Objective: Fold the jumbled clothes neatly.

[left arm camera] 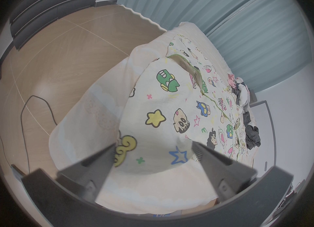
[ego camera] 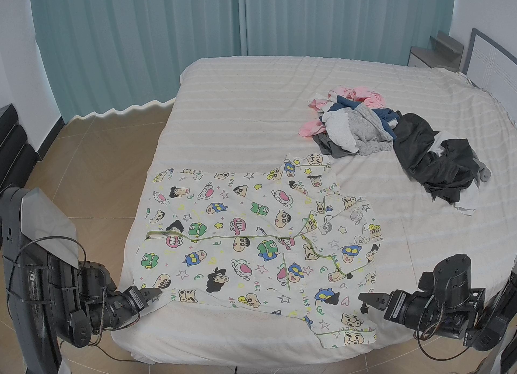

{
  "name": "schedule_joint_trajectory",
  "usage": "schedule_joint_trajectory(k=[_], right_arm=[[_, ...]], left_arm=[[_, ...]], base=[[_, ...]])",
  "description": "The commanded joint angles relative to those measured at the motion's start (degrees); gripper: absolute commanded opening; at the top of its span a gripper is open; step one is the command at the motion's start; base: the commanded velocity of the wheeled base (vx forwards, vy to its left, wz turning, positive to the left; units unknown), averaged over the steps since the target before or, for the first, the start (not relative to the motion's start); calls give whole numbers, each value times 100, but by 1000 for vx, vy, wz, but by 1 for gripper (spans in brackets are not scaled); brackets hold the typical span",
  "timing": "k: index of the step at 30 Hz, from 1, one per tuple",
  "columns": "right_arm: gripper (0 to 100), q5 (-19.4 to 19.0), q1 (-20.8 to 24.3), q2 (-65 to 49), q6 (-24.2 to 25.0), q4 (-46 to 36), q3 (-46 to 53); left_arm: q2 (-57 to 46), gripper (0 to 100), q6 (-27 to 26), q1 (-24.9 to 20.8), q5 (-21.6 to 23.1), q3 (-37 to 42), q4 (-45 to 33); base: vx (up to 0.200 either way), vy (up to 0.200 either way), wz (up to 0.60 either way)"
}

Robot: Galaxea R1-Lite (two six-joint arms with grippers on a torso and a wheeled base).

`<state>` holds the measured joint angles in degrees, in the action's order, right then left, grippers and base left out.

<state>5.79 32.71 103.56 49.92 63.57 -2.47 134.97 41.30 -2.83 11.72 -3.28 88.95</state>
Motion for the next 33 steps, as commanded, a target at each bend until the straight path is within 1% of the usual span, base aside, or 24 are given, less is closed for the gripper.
schedule_joint_trajectory(k=[1,5,7,11,15,18,21,23,27,33], right_arm=[[100,1,-1,59,-79,-3,63],[100,1,-1,252,-334,-3,151],[100,10,-10,534,-598,6,212],[100,10,-10,929,-773,32,204],[100,10,-10,1325,-1318,314,247],[100,10,-28,1624,-1538,542,247],[100,10,-28,1896,-1617,735,247],[100,19,-19,2256,-1705,929,247],[100,10,-1,2555,-1749,1096,247],[100,-17,34,3170,-1749,1852,247]], left_arm=[[55,0,1,-34,-11,-32,105],[55,0,1,-42,-38,-24,105],[55,0,1,-42,-64,-24,105],[55,0,1,-34,-205,3,105],[29,0,1,-7,-284,143,105],[-6,0,-8,2,-275,319,105],[-33,0,-8,10,-293,319,105],[-94,0,-8,98,-293,319,105],[-94,0,-8,116,-284,319,105],[-68,0,-8,116,-284,319,105]], base=[[0,0,0],[0,0,0],[0,0,0],[0,0,0],[0,0,0],[0,0,0],[0,0,0],[0,0,0],[0,0,0],[0,0,0]])
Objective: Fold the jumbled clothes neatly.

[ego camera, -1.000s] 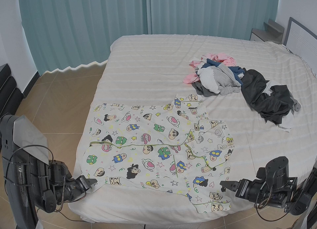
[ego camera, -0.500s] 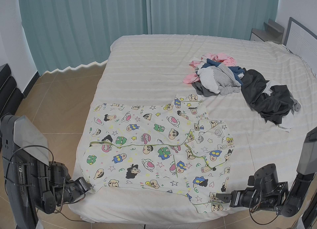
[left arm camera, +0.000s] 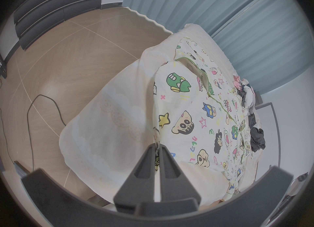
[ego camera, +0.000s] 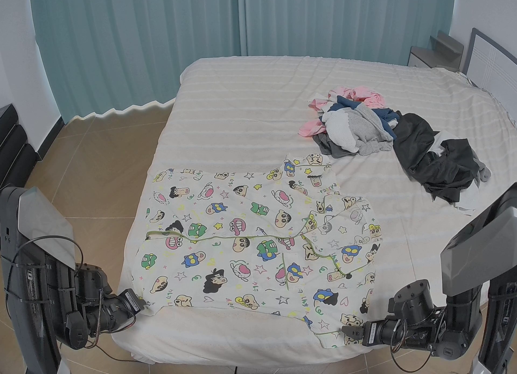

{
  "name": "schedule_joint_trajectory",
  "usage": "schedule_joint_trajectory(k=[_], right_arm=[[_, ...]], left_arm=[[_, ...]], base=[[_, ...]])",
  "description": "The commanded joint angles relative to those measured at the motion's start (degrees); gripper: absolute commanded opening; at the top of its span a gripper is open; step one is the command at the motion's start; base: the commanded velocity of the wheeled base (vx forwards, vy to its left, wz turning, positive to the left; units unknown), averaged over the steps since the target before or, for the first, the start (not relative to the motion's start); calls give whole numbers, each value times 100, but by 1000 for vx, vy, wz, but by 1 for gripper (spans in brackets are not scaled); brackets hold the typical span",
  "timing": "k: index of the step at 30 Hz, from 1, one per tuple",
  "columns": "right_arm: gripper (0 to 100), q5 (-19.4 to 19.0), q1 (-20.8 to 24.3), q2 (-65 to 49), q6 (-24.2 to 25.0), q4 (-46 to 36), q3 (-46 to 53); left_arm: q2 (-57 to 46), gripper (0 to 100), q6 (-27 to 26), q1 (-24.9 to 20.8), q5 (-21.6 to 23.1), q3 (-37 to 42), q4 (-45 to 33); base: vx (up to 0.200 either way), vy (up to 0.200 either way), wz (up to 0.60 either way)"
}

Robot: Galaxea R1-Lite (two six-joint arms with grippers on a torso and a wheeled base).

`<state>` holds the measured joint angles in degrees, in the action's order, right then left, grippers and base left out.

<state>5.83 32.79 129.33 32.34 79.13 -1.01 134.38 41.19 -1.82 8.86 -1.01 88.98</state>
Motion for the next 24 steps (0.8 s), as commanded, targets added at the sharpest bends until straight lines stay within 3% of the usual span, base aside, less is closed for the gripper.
schedule_joint_trajectory(k=[1,23,24], right_arm=[[100,-29,34,743,44,542,101],[100,15,201,927,53,876,101],[0,15,210,936,53,876,101]], left_arm=[[1,0,3,6,1,84,102],[18,0,3,15,1,66,102],[18,0,3,15,1,66,102]], base=[[0,0,0],[0,0,0],[0,0,0]])
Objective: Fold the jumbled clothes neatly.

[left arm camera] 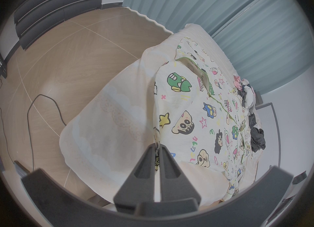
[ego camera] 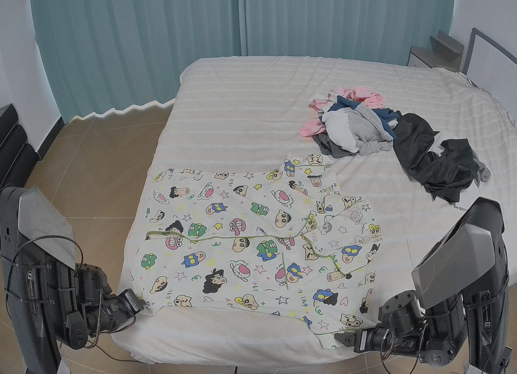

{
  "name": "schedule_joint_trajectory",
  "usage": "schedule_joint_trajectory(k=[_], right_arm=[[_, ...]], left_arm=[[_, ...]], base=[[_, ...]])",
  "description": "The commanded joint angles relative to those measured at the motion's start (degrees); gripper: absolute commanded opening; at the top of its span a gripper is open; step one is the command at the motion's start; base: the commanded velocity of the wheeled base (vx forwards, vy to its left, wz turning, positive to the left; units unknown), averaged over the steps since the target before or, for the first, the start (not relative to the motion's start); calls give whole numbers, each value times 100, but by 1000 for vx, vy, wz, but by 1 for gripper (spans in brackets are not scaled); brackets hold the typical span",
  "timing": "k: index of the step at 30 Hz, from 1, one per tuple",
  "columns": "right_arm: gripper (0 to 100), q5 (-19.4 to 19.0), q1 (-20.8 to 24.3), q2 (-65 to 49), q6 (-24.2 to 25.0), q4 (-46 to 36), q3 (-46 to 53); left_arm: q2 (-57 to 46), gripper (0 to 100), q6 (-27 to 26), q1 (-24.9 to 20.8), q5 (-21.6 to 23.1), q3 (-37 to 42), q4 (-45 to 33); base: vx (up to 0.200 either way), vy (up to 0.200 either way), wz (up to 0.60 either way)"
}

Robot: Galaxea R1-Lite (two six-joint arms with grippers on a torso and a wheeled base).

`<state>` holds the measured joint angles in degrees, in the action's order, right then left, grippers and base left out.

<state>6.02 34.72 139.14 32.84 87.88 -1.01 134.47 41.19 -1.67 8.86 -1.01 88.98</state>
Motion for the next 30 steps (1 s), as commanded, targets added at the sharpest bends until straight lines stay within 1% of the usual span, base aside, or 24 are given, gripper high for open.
schedule_joint_trajectory(k=[1,11,16,19,20,23,25,26,28,30], right_arm=[[0,-5,26,-45,3,1,101],[0,13,53,-63,38,-8,101],[0,39,105,-212,214,-26,101],[0,39,176,-546,267,-280,101],[0,39,211,-757,249,-588,101],[0,39,246,-933,231,-790,101],[0,39,299,-1179,249,-1168,101],[0,39,316,-1197,249,-1221,101],[0,39,413,-1214,293,-1502,101],[0,39,466,-1249,302,-1590,101]], left_arm=[[9,0,3,0,1,66,102],[17,0,-32,0,1,84,102],[-9,0,-59,0,-25,92,102],[-70,0,-111,-18,-16,101,102],[-53,0,-278,-18,-34,101,102],[-53,0,-437,0,-113,101,102],[-79,0,-586,0,-209,101,102],[-88,0,-604,-9,-218,101,102],[-97,0,-779,0,-227,101,41],[-97,0,-990,0,-227,101,-109]], base=[[0,0,0],[0,0,0],[0,0,0],[0,0,0],[0,0,0],[0,0,0],[0,0,0],[0,0,0],[0,0,0],[0,0,0]])
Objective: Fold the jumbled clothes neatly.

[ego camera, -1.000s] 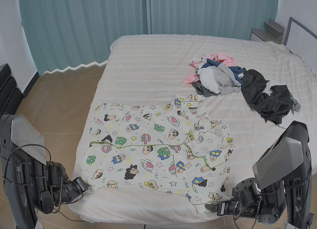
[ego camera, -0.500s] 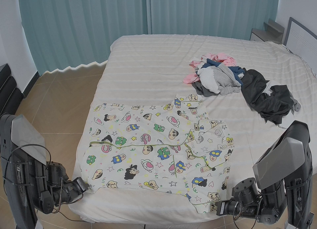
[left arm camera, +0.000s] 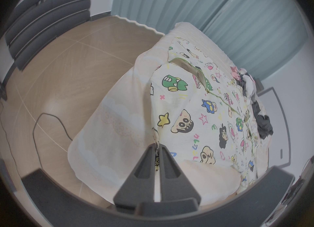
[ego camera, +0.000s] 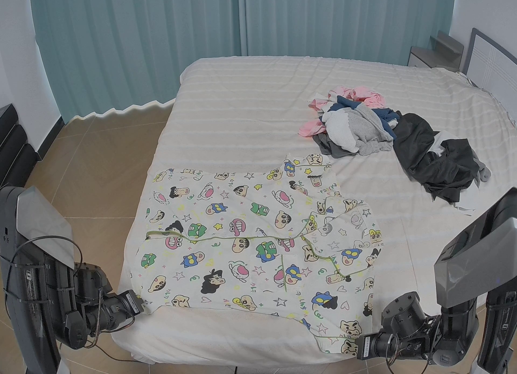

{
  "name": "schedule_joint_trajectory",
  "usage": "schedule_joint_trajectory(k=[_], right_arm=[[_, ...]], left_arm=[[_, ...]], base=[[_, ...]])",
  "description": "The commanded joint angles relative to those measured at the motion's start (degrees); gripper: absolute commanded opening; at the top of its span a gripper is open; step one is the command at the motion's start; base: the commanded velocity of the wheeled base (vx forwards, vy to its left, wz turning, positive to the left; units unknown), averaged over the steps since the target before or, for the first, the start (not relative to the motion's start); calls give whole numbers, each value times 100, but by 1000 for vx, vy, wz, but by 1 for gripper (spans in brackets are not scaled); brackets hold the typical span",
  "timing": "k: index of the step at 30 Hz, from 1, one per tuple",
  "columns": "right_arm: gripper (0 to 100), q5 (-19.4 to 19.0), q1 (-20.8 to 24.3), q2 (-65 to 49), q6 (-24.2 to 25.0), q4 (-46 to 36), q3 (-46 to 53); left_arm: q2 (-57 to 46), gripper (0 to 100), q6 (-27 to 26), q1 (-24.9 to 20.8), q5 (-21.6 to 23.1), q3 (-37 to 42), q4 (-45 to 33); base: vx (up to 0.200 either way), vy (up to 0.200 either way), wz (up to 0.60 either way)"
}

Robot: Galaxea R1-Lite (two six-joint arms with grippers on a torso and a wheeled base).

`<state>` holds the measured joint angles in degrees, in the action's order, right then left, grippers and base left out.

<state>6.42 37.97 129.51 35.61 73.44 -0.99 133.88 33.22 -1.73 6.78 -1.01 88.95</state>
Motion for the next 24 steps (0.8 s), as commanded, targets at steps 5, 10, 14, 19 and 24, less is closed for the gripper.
schedule_joint_trajectory(k=[5,10,14,19,24], right_arm=[[0,-1,149,-594,34,-435,99],[0,-54,175,-963,51,-875,99],[0,-80,254,-1068,51,-1130,99],[0,-36,562,-1209,245,-1393,99],[0,-45,817,-1446,385,-1815,99]], left_arm=[[-239,0,-439,15,-27,101,-414],[-573,0,-756,-20,-10,101,-1126],[-749,0,-975,-3,-10,101,-1398],[-942,0,-1125,-20,25,101,-1811],[-1188,0,-1344,-11,34,101,-2374]], base=[[0,0,0],[0,0,0],[0,0,0],[0,0,0],[0,0,0]])
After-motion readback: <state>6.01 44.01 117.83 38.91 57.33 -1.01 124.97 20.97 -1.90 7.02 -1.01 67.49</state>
